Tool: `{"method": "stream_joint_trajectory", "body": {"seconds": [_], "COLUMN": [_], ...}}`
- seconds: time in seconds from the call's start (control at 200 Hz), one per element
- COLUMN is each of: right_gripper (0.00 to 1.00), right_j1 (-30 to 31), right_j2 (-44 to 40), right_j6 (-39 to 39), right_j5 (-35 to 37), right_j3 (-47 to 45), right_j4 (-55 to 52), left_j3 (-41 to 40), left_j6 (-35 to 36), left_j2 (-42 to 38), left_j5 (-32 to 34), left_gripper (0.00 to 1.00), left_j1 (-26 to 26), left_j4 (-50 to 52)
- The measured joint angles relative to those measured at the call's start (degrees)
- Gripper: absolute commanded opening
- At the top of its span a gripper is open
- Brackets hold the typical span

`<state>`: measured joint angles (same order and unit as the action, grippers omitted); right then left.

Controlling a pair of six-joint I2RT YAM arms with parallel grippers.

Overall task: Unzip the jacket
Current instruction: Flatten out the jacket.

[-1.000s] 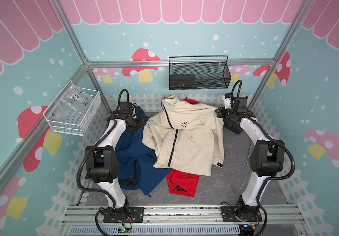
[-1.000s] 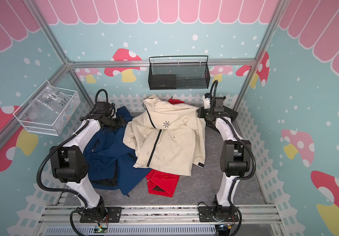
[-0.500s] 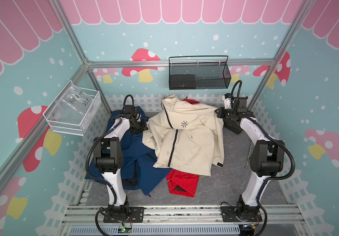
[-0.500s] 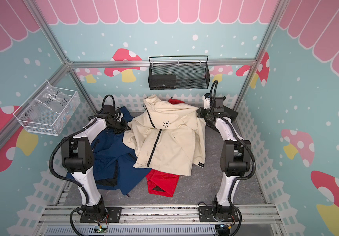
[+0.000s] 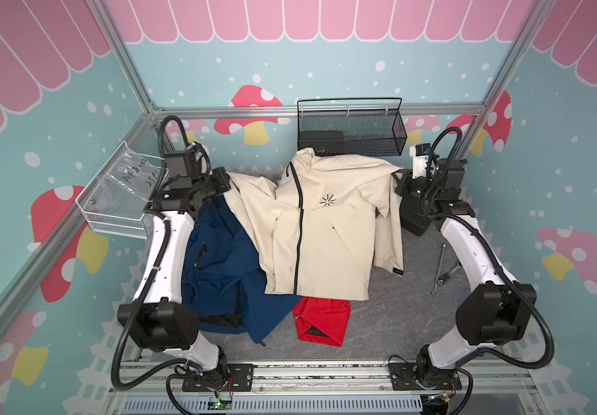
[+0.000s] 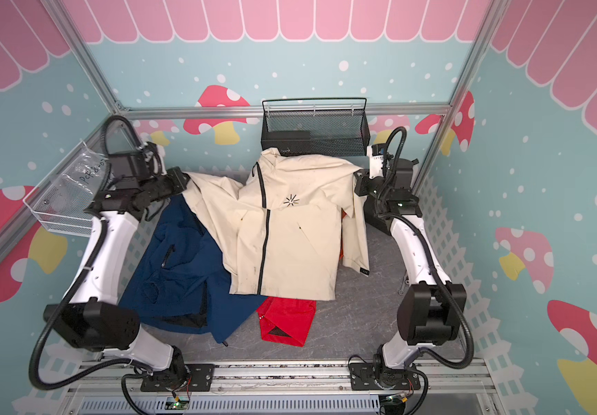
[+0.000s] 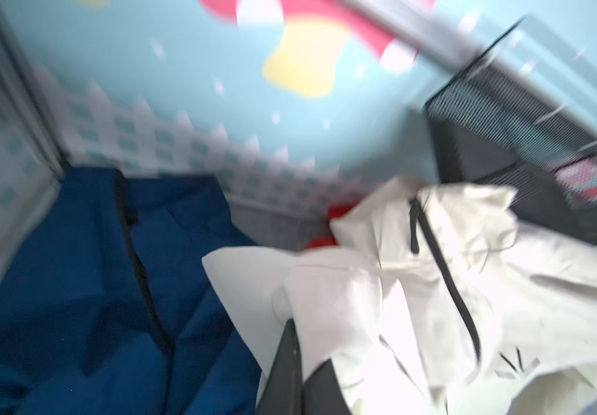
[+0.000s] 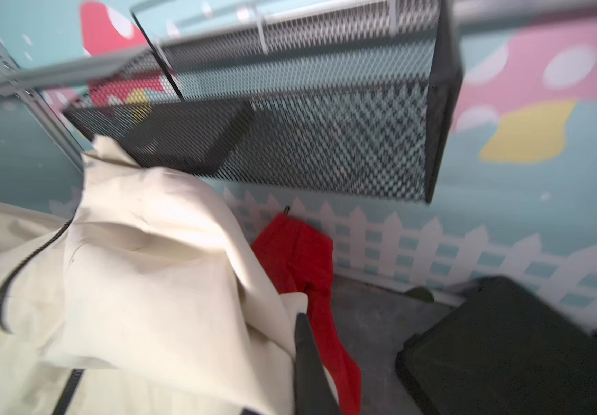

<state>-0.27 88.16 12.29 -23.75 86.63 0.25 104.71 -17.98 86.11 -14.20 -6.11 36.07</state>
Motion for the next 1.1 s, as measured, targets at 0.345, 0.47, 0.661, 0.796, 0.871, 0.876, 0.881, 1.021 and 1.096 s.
{"method": "stream_joint_trajectory", "body": {"seconds": [0.345, 0.47, 0.661, 0.796, 0.871, 0.876, 0.881, 1.021, 1.096], "right_gripper": [0.00, 0.00, 0.00, 0.00, 0.00, 0.00, 0.00, 0.00, 0.00], "right_j1": [-0.09, -0.44, -2.16, -3.23, -3.52, -3.54, -3.56, -4.26, -4.57], "right_j2": [-9.35, -11.17, -12.94, -13.38, -13.51, -13.64, -13.70, -16.65, -19.61], "right_j6": [-2.64, -2.75, -2.80, -2.10, -1.70, -1.64, -1.57, -1.01, -1.03], "right_j5": [5.57, 6.16, 6.21, 5.42, 5.07, 4.98, 4.96, 5.16, 5.75], "right_j3": [2.54, 2.82, 3.15, 3.30, 3.30, 3.28, 3.28, 2.45, 2.16], "right_j4": [11.63, 12.04, 13.00, 13.38, 13.46, 13.51, 13.51, 13.38, 13.49], "left_j3": [8.24, 7.08, 5.44, 4.81, 4.42, 4.35, 4.13, -0.59, -2.32], "left_j6": [-2.43, -1.40, 4.39, 7.06, 7.80, 7.74, 7.67, 6.78, 5.99], "left_j2": [-7.89, -9.31, -13.22, -15.58, -16.35, -16.41, -16.57, -19.45, -21.29], "left_j5": [6.99, 6.51, 6.12, 4.44, 3.67, 3.50, 3.13, -0.92, -1.73], "left_gripper": [0.00, 0.00, 0.00, 0.00, 0.00, 0.00, 0.00, 0.00, 0.00], "left_j1": [-8.02, -8.61, -8.61, -8.74, -8.83, -8.83, -8.85, -9.60, -9.73], "left_j4": [-6.95, -7.76, -8.61, -10.69, -11.54, -11.67, -12.04, -16.11, -17.42]}}
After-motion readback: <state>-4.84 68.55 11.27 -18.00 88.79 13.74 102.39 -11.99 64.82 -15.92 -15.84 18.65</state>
